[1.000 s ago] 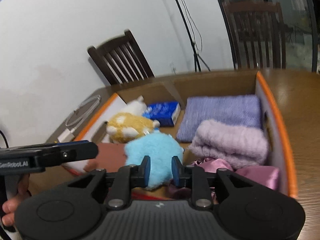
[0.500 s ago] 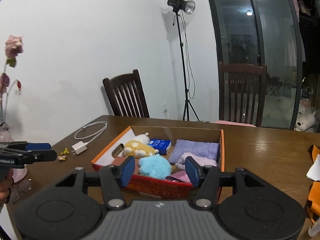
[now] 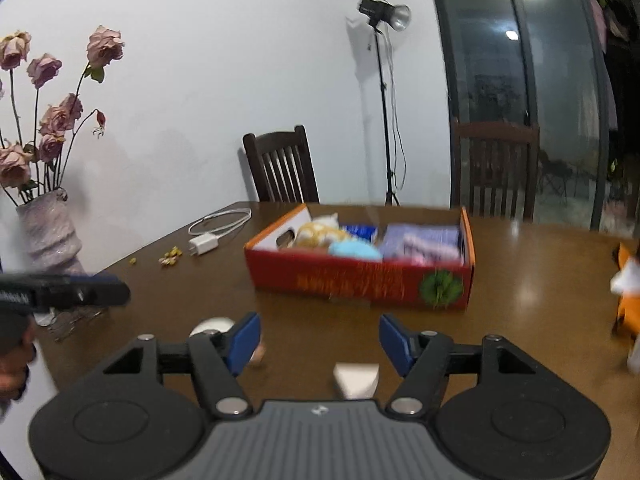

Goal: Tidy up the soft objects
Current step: 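Move the left gripper to the snack packet while the right gripper approaches the white sponge wedge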

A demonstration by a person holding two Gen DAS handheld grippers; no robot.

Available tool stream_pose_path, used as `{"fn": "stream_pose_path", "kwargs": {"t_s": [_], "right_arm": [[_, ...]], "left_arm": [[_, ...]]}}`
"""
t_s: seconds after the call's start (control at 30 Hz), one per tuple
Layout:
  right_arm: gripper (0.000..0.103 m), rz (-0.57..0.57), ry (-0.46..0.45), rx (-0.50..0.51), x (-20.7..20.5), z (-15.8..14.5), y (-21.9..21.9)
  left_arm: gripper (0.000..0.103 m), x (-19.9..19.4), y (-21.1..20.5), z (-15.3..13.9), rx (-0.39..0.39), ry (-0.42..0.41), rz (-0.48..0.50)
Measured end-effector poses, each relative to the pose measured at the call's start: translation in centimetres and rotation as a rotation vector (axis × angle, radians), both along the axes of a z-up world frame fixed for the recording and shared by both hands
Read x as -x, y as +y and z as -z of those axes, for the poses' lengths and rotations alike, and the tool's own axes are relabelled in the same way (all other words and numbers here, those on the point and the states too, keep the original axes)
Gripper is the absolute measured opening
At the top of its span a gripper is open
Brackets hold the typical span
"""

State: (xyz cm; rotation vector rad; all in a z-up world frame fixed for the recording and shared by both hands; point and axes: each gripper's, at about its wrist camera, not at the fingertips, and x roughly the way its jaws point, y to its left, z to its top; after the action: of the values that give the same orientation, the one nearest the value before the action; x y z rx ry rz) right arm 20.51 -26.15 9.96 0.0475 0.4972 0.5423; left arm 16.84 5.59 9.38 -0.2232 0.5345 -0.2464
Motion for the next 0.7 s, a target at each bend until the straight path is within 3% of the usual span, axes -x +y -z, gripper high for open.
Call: {"fn": "stream_pose_path", "kwargs": {"t_s": [0.17, 0.37, 0.53, 0.7], "right_arm": [[0.069, 0.049, 0.054, -0.056, 2.6, 2.5, -1.7], [0.068, 0.065, 0.077, -0.029, 2.3, 4.2, -1.4], [0.068, 0.045, 0.121, -0.008, 0.3, 6.0, -0.1], [0.068, 0.053, 0.151, -0.011, -2.4, 7.3, 0.2]], "left_arm": [[0.084, 1.4, -0.5, 1.7, 0.031, 0.046, 0.022], [0.061, -0.4, -4.1, 3.0, 0.073, 0.108, 0.173], [0.054, -4.2, -7.2, 5.7, -0.054, 0.157, 0.093], [0.054, -8.2, -6.4, 6.7, -0.042, 0.172, -0.002]]}}
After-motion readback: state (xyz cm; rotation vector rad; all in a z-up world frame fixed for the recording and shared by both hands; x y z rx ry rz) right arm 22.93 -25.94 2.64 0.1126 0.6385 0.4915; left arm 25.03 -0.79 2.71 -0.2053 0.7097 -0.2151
